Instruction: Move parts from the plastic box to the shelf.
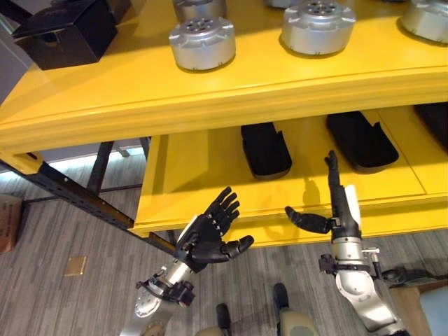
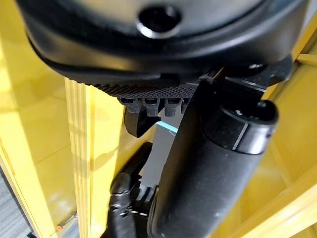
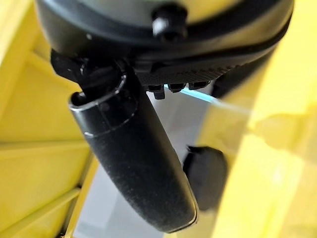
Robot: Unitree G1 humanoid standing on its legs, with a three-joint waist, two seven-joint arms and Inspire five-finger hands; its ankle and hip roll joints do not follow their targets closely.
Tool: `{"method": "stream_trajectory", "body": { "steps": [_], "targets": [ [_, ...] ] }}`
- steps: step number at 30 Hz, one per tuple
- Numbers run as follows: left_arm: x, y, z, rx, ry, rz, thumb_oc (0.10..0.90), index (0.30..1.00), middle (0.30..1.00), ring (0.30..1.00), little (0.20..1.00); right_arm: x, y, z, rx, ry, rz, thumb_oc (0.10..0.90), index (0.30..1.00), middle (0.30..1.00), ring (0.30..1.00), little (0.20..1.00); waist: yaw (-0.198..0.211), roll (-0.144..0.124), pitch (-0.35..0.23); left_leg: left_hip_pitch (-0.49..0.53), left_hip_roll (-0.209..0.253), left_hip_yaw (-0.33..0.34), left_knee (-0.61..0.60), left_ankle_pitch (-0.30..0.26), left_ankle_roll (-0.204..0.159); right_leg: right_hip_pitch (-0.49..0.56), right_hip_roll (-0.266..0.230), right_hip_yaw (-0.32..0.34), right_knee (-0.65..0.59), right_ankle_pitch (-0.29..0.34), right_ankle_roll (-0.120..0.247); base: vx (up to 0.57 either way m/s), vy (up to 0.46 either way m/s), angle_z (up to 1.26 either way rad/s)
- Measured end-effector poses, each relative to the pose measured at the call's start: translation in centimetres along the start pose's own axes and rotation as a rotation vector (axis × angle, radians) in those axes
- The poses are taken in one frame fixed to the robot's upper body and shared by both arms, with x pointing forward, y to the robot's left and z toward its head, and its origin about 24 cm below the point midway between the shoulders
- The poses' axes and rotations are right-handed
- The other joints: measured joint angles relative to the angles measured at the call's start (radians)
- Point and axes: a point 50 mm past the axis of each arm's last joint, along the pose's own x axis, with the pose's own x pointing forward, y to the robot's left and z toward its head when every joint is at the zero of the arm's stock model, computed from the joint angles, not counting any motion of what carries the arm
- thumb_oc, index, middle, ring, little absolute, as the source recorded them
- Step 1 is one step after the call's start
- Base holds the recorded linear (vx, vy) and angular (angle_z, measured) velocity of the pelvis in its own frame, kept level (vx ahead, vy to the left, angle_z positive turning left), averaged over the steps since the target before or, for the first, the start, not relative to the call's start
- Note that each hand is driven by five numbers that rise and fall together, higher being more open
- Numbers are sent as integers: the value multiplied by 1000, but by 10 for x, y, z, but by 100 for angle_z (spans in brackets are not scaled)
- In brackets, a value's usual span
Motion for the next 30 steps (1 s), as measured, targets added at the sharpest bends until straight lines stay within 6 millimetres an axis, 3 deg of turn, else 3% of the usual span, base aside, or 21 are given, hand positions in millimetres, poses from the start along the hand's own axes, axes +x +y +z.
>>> {"method": "stream_trajectory", "body": {
  "steps": [4,17,24,27,30],
  "targets": [
    [-1,-1,-1,-14,-4,8,900,1000,1000,1000,1000,-9,0,-9,87,81,30,900,1000,1000,1000,1000,-2,-8,-4,2,12,5,0,-2,-3,-2,13,2,-5,-3,-6,-6,-153,-5],
    [0,-1,4,-42,-37,23,900,1000,1000,1000,1000,2,2,-2,106,40,79,900,1000,1000,1000,1000,7,-11,-10,0,54,-2,16,-3,-10,0,58,5,2,-14,-42,10,-127,-1],
    [4,2,5,-36,-44,51,900,1000,1000,1000,1000,0,8,-7,149,75,138,900,1000,1000,1000,1000,35,-11,-9,-93,70,-33,169,0,-1,-23,76,-9,40,-30,-75,-34,-87,7],
    [5,2,2,-37,-32,52,900,1000,1000,1000,1000,-1,7,-7,152,78,141,900,1000,1000,1000,1000,31,-17,-6,-134,41,-23,249,13,-1,-14,50,-30,39,-32,-80,-10,-1,20],
    [5,2,0,-35,-22,50,900,1000,1000,1000,1000,-6,4,-8,148,88,127,900,1000,1000,1000,1000,23,-24,-5,-141,-60,26,344,-73,38,-11,1,-30,47,-33,-78,-28,44,7]
  ]
}}
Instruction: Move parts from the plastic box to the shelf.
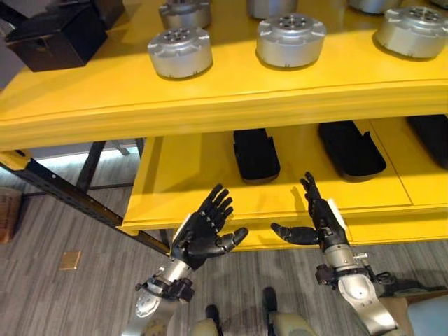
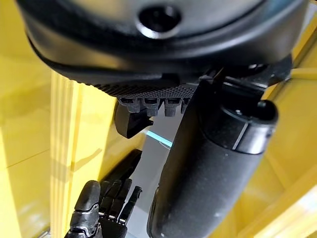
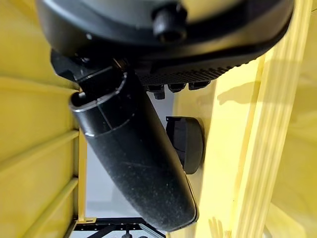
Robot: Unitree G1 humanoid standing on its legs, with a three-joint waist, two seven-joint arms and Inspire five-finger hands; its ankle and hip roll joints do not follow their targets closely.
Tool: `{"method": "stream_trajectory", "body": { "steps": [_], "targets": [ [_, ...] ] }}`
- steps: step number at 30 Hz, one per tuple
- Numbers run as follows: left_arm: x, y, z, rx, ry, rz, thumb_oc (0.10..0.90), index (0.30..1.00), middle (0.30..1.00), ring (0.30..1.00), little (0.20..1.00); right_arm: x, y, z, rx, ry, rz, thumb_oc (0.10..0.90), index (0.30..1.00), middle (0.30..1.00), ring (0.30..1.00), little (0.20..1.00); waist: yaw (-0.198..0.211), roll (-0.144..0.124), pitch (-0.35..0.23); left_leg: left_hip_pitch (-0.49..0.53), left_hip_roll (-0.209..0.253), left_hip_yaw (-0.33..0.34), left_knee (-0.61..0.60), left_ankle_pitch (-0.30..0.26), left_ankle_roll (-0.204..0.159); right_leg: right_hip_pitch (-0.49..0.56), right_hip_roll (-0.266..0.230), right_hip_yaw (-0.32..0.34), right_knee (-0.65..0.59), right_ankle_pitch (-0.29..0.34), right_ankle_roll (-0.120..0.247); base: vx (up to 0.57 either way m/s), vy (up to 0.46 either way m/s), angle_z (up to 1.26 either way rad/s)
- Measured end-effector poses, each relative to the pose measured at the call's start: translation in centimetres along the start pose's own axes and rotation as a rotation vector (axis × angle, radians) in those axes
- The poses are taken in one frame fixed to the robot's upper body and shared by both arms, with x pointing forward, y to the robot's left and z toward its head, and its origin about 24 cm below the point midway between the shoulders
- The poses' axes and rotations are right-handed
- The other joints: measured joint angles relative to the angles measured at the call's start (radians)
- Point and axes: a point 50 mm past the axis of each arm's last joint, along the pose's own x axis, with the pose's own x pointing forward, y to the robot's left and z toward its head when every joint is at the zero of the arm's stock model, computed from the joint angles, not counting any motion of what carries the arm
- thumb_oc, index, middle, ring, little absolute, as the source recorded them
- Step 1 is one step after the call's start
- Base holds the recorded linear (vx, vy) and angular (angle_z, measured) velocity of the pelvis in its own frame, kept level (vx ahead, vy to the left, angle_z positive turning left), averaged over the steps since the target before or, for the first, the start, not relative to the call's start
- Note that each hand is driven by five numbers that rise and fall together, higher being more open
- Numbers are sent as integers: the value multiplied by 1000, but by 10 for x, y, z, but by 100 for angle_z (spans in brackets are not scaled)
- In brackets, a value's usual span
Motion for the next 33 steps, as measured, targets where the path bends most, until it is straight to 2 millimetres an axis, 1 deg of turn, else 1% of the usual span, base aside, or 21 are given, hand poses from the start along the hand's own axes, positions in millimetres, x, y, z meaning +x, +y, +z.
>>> {"method": "stream_trajectory", "body": {
  "steps": [1,2,3,4,6,10,13,15,16,17,18,20,22,23,24,26,27,29,30,31,33],
  "targets": [
    [0,-1,0,0,0,-2,900,1000,1000,1000,1000,-3,-1,-1,-2,6,-8,900,1000,1000,1000,1000,-5,1,0,8,-48,14,-7,-21,18,0,-9,0,2,-2,5,-86,104,14],
    [1,-3,2,0,-9,-10,900,1000,1000,1000,1000,-7,0,-4,-10,22,-7,900,1000,1000,1000,1000,-23,41,-20,43,-89,7,-94,-28,57,-18,20,-3,24,-3,23,-86,126,19],
    [3,-4,5,5,-22,-17,900,1000,1000,1000,1000,-8,3,-4,-4,24,-7,900,1000,1000,1000,1000,-24,64,-31,61,-77,-16,-145,-55,77,-36,39,-8,40,-5,27,-78,147,13],
    [7,-4,8,13,-34,-23,900,1000,1000,1000,1000,-7,6,-4,4,22,-9,900,1000,1000,1000,1000,-18,47,-25,69,-87,-13,-178,-49,76,-56,39,0,61,-10,35,-38,106,8],
    [8,-4,8,21,-31,-26,900,1000,1000,1000,1000,-6,11,-4,3,17,8,900,1000,1000,1000,1000,-13,24,-27,79,-112,-13,-235,-6,87,-87,28,33,84,-11,51,-39,149,1],
    [-5,1,4,41,-1,14,900,1000,1000,1000,1000,-8,8,-5,-3,26,9,900,1000,1000,1000,1000,3,19,-28,131,-128,-1,-323,35,99,-72,20,53,67,-1,67,-35,157,-8],
    [-9,4,3,46,5,41,900,1000,1000,1000,1000,-9,6,-4,-26,21,26,900,1000,1000,1000,1000,1,6,-28,146,-131,-4,-338,39,99,-60,19,53,57,8,81,-45,58,0],
    [-10,6,6,84,-3,54,900,1000,1000,1000,1000,-8,6,1,-49,-7,56,900,1000,1000,1000,1000,3,-15,-28,148,-122,16,-338,43,106,-63,17,40,60,4,80,-86,-28,-19],
    [-10,8,10,157,-15,74,900,1000,1000,1000,1000,-4,7,5,-55,-25,82,900,1000,1000,1000,1000,20,-29,-29,148,-108,43,-339,46,111,-75,9,-6,78,-15,69,-80,-122,-57],
    [-10,9,12,197,-24,89,900,1000,1000,1000,1000,-1,8,7,-59,-39,91,900,1000,1000,1000,1000,36,-33,-29,147,-92,64,-339,43,111,-94,8,-37,116,-42,69,-53,-140,-59],
    [-9,10,14,223,-32,102,900,1000,1000,1000,1000,2,7,9,-61,-50,93,900,1000,1000,1000,1000,40,-36,-29,148,-77,68,-337,44,108,-94,1,-45,139,-61,75,-47,-187,-34],
    [-2,11,21,292,-62,128,900,1000,1000,1000,1000,8,4,14,-80,-74,94,900,1000,1000,1000,1000,45,-41,-29,140,-58,62,-332,47,103,-78,-38,-39,171,-84,96,-10,-122,-2],
    [6,12,30,340,-106,160,900,1000,1000,1000,1000,10,5,17,-72,-88,75,900,1000,1000,1000,1000,51,-72,-34,143,-62,38,-331,50,87,-5,-98,-16,111,-49,114,7,-259,20],
    [10,15,37,371,-137,184,900,1000,1000,1000,1000,12,9,18,-69,-98,62,900,1000,1000,1000,1000,59,-97,-34,145,-54,14,-322,49,65,44,-131,24,76,-69,161,8,-371,43],
    [12,18,38,383,-154,206,900,1000,1000,1000,1000,15,12,18,-62,-103,51,900,1000,1000,1000,1000,61,-94,-34,138,-37,1,-311,47,53,52,-146,36,80,-78,181,10,-345,42],
    [11,22,38,390,-157,232,900,1000,1000,1000,1000,18,16,21,-64,-122,64,900,1000,1000,1000,1000,71,-86,-30,139,-1,-26,-304,53,33,76,-192,37,45,-57,196,14,-446,41],
    [8,26,42,424,-148,237,900,1000,1000,1000,1000,20,18,25,-71,-140,70,900,1000,1000,1000,1000,89,-87,-30,140,44,-53,-306,63,-1,91,-216,32,24,-18,186,15,-393,48],
    [3,32,47,455,-143,248,900,1000,1000,1000,1000,22,19,27,-98,-156,75,900,1000,1000,1000,1000,101,-104,-32,147,78,-84,-317,75,-51,115,-198,38,-6,5,188,13,-257,41],
    [1,35,51,474,-142,256,900,1000,1000,1000,1000,23,19,28,-101,-159,76,900,1000,1000,1000,1000,119,-125,-34,160,85,-90,-329,75,-68,124,-184,36,1,-36,194,32,-319,11],
    [-2,37,50,461,-146,281,900,1000,1000,1000,1000,25,17,29,-110,-167,75,900,1000,1000,1000,1000,124,-112,-30,168,119,-90,-336,81,-92,134,-154,32,-8,-79,207,36,-343,-10],
    [-6,33,38,409,-133,307,900,1000,1000,1000,1000,27,10,30,-141,-169,65,900,1000,1000,1000,1000,103,-49,-34,155,177,-110,-325,84,-70,114,-79,16,2,-78,168,24,-434,-17]
  ]
}}
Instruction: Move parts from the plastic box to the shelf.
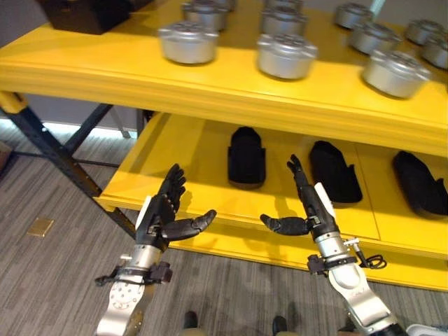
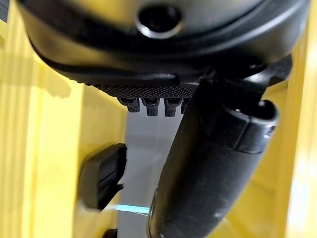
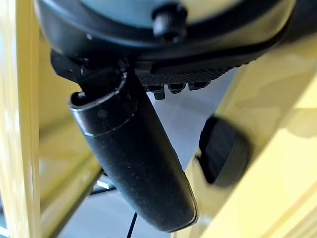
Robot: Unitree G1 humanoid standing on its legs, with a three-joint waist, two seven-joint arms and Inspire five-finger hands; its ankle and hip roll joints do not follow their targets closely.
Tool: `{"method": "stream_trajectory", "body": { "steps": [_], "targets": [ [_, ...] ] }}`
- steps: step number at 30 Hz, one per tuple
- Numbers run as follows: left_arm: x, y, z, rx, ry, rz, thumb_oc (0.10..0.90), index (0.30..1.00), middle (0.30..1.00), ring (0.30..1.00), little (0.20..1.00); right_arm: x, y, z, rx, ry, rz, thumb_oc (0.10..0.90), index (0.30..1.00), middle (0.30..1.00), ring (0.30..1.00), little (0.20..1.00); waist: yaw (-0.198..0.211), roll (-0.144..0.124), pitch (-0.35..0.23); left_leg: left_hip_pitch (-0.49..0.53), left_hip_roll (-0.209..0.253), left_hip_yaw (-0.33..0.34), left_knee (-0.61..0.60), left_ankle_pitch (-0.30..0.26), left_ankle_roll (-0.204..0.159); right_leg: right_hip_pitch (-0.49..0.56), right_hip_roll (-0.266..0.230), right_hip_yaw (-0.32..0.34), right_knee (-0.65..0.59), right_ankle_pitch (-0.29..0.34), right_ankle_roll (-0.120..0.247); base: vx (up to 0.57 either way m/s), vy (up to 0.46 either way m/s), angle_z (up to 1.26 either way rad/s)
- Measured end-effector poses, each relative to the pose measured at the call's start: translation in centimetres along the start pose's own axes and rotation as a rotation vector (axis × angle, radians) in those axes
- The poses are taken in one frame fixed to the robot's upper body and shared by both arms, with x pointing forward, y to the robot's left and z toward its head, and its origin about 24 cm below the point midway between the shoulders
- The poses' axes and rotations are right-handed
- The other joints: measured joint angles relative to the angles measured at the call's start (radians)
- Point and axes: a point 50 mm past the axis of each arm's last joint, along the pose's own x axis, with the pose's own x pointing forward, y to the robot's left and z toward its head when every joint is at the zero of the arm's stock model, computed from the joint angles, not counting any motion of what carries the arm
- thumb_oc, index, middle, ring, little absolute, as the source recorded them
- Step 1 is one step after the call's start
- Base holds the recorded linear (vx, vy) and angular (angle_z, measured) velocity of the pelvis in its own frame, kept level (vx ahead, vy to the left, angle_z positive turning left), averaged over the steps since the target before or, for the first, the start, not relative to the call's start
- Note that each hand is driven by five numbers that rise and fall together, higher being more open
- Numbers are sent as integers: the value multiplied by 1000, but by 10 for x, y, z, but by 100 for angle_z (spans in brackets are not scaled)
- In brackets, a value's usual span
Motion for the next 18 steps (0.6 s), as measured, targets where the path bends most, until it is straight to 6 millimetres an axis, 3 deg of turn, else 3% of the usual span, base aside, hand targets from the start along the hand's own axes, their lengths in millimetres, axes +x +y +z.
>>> {"method": "stream_trajectory", "body": {
  "steps": [2,5,6,7,10,13,15,17,18],
  "targets": [
    [-3,-9,-6,-74,2,22,900,1000,1000,1000,1000,-1,-11,-2,-62,10,16,900,1000,1000,1000,1000,-18,38,-2,2,53,7,11,-3,11,-1,51,4,-12,-8,-32,-21,-322,-19],
    [-1,-15,-6,-111,-10,20,900,1000,1000,1000,1000,-1,-27,-1,-142,2,-4,900,1000,1000,1000,1000,-58,61,-2,-19,91,13,28,-10,71,-23,90,4,-9,-1,-60,-67,-331,-17],
    [2,-20,-5,-119,-20,5,900,1000,1000,1000,1000,0,-36,1,-188,-10,-27,900,1000,1000,1000,1000,-76,81,-1,-42,101,18,31,-12,93,-57,106,4,5,5,-69,-76,-358,-29],
    [3,-21,-4,-122,-26,0,900,1000,1000,1000,1000,0,-39,1,-205,-13,-28,900,1000,1000,1000,1000,-76,91,-2,-52,109,35,32,-5,97,-78,109,-2,22,5,-69,-59,-376,-31],
    [5,-23,-3,-127,-35,-6,900,1000,1000,1000,1000,-3,-35,-1,-220,-8,-15,900,1000,1000,1000,1000,-78,95,1,-71,109,51,40,50,89,-118,106,-10,52,-3,-78,-3,-240,-14],
    [5,-23,-3,-128,-42,-6,900,1000,1000,1000,1000,-11,-32,-5,-233,5,-3,900,1000,1000,1000,1000,-80,93,5,-90,110,66,63,88,111,-135,107,-23,98,-32,-89,-10,-171,15],
    [6,-23,-2,-127,-53,-13,900,1000,1000,1000,1000,-19,-32,-7,-238,15,-3,900,1000,1000,1000,1000,-96,89,8,-121,107,124,70,150,128,-133,101,-62,113,-44,-100,-34,-154,64],
    [10,-28,-1,-127,-60,-42,900,1000,1000,1000,1000,-26,-31,-7,-271,9,-15,900,1000,1000,1000,1000,-119,73,19,-159,95,210,63,256,119,-140,81,-117,123,-55,-114,-4,-96,84],
    [10,-31,-2,-133,-55,-54,900,1000,1000,1000,1000,-28,-30,-8,-298,4,-15,900,1000,1000,1000,1000,-130,69,22,-162,91,261,54,282,116,-133,68,-138,118,-58,-121,44,-45,58]
  ]
}}
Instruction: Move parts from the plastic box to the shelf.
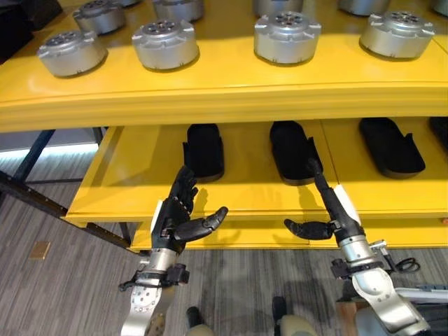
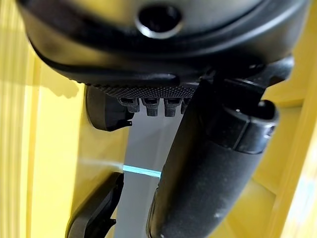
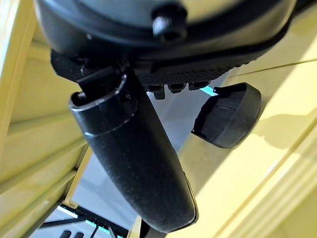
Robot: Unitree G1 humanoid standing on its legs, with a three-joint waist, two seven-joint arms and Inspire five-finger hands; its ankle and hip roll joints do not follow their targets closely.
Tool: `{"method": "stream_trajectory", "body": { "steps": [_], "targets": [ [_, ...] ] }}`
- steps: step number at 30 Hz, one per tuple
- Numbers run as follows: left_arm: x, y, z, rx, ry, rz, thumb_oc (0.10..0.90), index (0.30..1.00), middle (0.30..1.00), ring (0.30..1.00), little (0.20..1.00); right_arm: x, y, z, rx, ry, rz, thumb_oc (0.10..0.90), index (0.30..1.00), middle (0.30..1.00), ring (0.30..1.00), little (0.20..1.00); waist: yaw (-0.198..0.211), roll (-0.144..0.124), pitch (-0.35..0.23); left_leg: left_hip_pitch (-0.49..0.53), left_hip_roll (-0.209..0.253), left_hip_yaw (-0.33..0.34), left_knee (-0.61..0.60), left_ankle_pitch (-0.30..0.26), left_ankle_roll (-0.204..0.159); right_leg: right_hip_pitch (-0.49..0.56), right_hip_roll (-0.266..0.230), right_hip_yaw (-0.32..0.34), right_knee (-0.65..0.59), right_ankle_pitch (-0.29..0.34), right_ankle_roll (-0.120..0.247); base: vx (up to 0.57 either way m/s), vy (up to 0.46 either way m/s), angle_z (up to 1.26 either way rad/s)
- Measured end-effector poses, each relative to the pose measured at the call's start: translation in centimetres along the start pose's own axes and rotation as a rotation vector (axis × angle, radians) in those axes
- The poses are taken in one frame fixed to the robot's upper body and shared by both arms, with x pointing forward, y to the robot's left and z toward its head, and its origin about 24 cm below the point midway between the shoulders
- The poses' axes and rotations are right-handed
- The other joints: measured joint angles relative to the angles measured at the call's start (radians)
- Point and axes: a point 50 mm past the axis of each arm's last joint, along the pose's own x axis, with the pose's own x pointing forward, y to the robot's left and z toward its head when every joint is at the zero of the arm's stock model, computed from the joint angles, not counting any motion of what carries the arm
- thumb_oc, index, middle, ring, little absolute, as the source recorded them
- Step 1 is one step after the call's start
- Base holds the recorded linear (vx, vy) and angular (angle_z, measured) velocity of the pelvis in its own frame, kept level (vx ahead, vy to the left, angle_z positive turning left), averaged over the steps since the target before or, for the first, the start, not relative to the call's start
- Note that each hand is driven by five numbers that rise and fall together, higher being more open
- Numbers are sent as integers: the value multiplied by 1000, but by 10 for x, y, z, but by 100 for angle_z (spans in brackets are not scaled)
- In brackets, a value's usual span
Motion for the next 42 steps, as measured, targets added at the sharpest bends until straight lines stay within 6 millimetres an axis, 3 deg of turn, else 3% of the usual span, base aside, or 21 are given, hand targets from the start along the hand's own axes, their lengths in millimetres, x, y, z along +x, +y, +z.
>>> {"method": "stream_trajectory", "body": {
  "steps": [1,2,3,4,5,6,7,8,9,10,12,14,17,21,27,42],
  "targets": [
    [0,-3,-2,-5,9,-16,900,1000,1000,1000,1000,0,0,1,-15,-7,-6,900,1000,1000,1000,1000,-3,-4,2,3,-9,31,20,-44,-5,2,-5,-6,-5,0,-3,62,-32,22],
    [-1,-7,-4,-9,18,-35,900,1000,1000,1000,1000,2,0,3,-27,-24,-25,900,1000,1000,1000,1000,-2,-17,6,21,-66,18,83,-163,-52,-4,-26,6,-3,3,-2,93,6,-18],
    [-2,-9,-6,-14,25,-47,900,1000,1000,1000,1000,3,-1,5,-35,-42,-41,900,1000,1000,1000,1000,-3,-16,5,60,-123,-2,73,-235,-70,-8,-32,26,-7,6,1,112,26,-37],
    [-4,-12,-5,-17,25,-56,900,1000,1000,1000,1000,4,-4,7,-46,-64,-56,900,1000,1000,1000,1000,-10,3,3,108,-161,-26,44,-312,-77,-16,-16,44,-16,20,9,131,30,-45],
    [-5,-13,-2,-18,14,-59,900,1000,1000,1000,1000,5,-5,10,-50,-80,-73,900,1000,1000,1000,1000,-27,21,-1,135,-165,-49,2,-354,-108,-24,7,62,-24,30,12,108,16,-58],
    [-6,-10,3,-10,-6,-46,900,1000,1000,1000,1000,7,-3,13,-38,-96,-87,900,1000,1000,1000,1000,-11,-1,10,136,-202,-142,18,-367,-86,-37,15,136,-22,38,14,63,9,-136],
    [-7,-7,7,1,-22,-30,900,1000,1000,1000,1000,9,-3,15,-37,-113,-90,900,1000,1000,1000,1000,40,-38,25,146,-236,-269,40,-379,-30,-51,19,221,-24,51,1,34,14,-180],
    [-8,-2,9,22,-17,-18,900,1000,1000,1000,1000,11,-5,16,-41,-123,-100,900,1000,1000,1000,1000,71,-65,31,128,-252,-335,94,-374,-34,-47,7,263,-37,76,-19,25,15,-179],
    [-9,2,8,37,-7,-11,900,1000,1000,1000,1000,11,-9,16,-43,-121,-130,900,1000,1000,1000,1000,69,-80,31,111,-268,-347,129,-393,-46,-26,-20,263,-70,99,-3,63,35,-77],
    [-7,6,11,47,-18,-7,900,1000,1000,1000,1000,11,-20,14,-47,-116,-237,900,1000,1000,1000,1000,28,-55,20,148,-257,-334,65,-420,-53,-2,-14,243,-106,120,45,61,40,-1],
    [-1,6,15,55,-42,-27,900,1000,1000,1000,1000,9,-29,11,-45,-99,-360,900,1000,1000,1000,1000,20,-48,20,170,-247,-337,-1,-409,-87,-2,-22,214,-124,137,62,39,38,33],
    [-3,12,16,47,-41,-8,900,1000,1000,1000,1000,9,-30,12,-30,-96,-451,900,1000,1000,1000,1000,42,-55,16,180,-258,-335,-15,-402,-90,20,-35,205,-163,163,65,28,49,8],
    [-7,15,14,25,-26,12,900,1000,1000,1000,1000,12,-30,14,-35,-116,-514,900,1000,1000,1000,1000,61,-46,14,196,-257,-338,-28,-400,-90,33,-37,198,-163,159,70,33,17,5],
    [-9,15,13,0,-18,0,900,1000,1000,1000,1000,19,-38,13,-43,-108,-593,900,1000,1000,1000,1000,64,-43,12,198,-244,-359,-43,-387,-99,38,-27,172,-163,157,67,56,-29,13],
    [-13,13,10,-5,0,-35,900,1000,1000,1000,1000,22,-36,-6,-19,-4,-602,900,1000,1000,1000,1000,67,-35,7,197,-223,-370,-45,-379,-111,44,-10,155,-163,157,54,49,-55,7],
    [-15,5,2,-60,61,-132,900,1000,1000,1000,1000,38,-42,-38,-54,153,-499,900,1000,1000,1000,1000,113,34,-2,161,-187,-406,-42,-363,-116,29,16,111,-163,157,24,9,-27,7]
  ]
}}
